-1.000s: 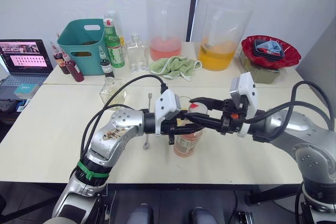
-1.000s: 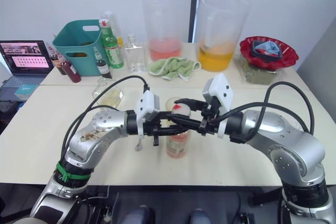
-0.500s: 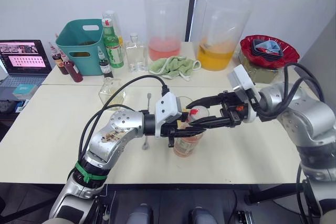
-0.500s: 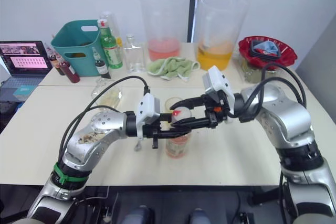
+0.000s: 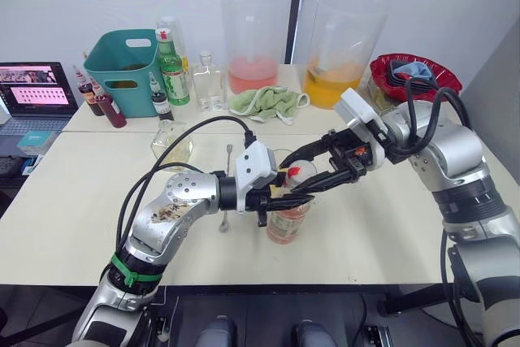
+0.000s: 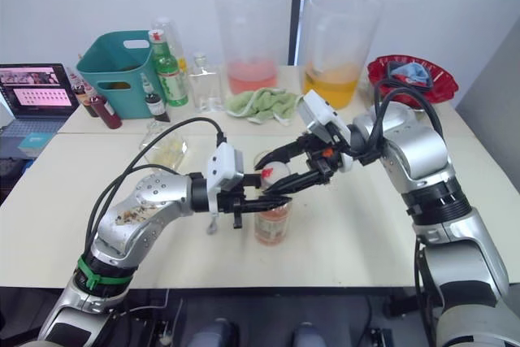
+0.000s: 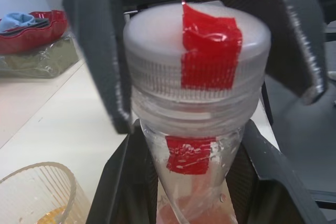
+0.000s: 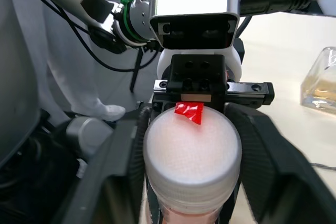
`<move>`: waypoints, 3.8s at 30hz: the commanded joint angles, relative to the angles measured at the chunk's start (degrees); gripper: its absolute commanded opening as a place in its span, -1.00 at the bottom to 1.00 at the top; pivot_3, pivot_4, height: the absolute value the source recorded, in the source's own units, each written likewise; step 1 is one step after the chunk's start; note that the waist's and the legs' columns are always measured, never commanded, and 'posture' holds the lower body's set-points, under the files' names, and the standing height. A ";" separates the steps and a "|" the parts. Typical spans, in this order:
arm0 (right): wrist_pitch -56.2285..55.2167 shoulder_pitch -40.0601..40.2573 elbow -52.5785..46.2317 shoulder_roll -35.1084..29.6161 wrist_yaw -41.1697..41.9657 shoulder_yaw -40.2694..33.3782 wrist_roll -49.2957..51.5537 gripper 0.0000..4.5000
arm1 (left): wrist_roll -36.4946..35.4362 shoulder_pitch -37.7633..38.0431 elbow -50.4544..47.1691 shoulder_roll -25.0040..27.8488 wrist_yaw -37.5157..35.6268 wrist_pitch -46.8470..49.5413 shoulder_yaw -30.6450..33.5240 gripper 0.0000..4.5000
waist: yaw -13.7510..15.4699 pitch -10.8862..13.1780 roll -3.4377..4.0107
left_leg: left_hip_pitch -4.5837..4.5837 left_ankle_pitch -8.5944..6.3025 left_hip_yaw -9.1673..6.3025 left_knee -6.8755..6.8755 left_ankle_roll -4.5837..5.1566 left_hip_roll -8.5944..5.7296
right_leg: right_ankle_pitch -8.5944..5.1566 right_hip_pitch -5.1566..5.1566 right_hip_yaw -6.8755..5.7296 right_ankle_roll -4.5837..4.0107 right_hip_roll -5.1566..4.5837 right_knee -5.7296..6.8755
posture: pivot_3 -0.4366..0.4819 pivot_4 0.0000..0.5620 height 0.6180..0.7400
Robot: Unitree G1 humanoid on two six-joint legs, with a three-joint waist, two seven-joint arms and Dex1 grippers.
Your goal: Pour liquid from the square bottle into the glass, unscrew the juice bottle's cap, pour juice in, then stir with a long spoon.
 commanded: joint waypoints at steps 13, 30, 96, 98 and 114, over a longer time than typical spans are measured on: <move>4.92 10.52 -16.70 -3.02 -14.67 -16.61 2.08 0.81 | 0.22 -0.11 1.32 0.51 0.63 1.39 -0.51 -0.44 | 0.10 0.00 0.00 | 0.00 0.00 0.02 0.00 0.00 0.00 | 0.00 0.00 0.01 0.00 0.01 -0.01 | -0.05 -0.47 1.00; 8.93 20.45 -29.19 0.12 -31.41 -18.11 3.93 0.81 | 0.51 -2.02 4.00 -0.82 -1.09 0.10 -1.83 -0.44 | 0.45 0.00 0.00 | 0.01 0.00 0.07 0.00 0.00 -0.08 | 0.00 0.05 0.02 0.01 0.01 -0.04 | -0.05 -0.47 1.00; -13.74 14.94 26.34 -5.52 -49.21 -31.94 -16.50 -0.05 | -1.19 2.24 1.90 -2.15 2.03 1.43 1.17 -0.44 | 0.36 -0.01 0.02 | 0.02 0.00 0.69 0.00 0.00 -0.05 | 0.00 0.07 0.13 0.01 -0.03 -0.08 | -0.05 -0.47 1.00; -15.25 14.94 29.44 -4.42 -51.08 -31.51 -18.09 -0.05 | -1.28 2.66 1.38 -1.82 2.43 1.66 1.50 -0.44 | 0.30 -0.01 0.02 | 0.04 0.00 0.71 0.00 0.00 -0.06 | 0.00 0.07 0.15 0.01 -0.01 -0.08 | -0.05 -0.47 1.00; -23.15 17.98 42.28 3.56 -56.64 -29.14 -25.16 -0.05 | -2.15 4.72 -1.21 -0.55 5.19 3.15 3.01 -0.44 | -0.84 -0.03 0.07 | 0.09 0.00 0.71 -0.02 0.00 -0.05 | 0.00 0.08 0.19 0.00 0.05 -0.06 | -0.05 -0.47 1.00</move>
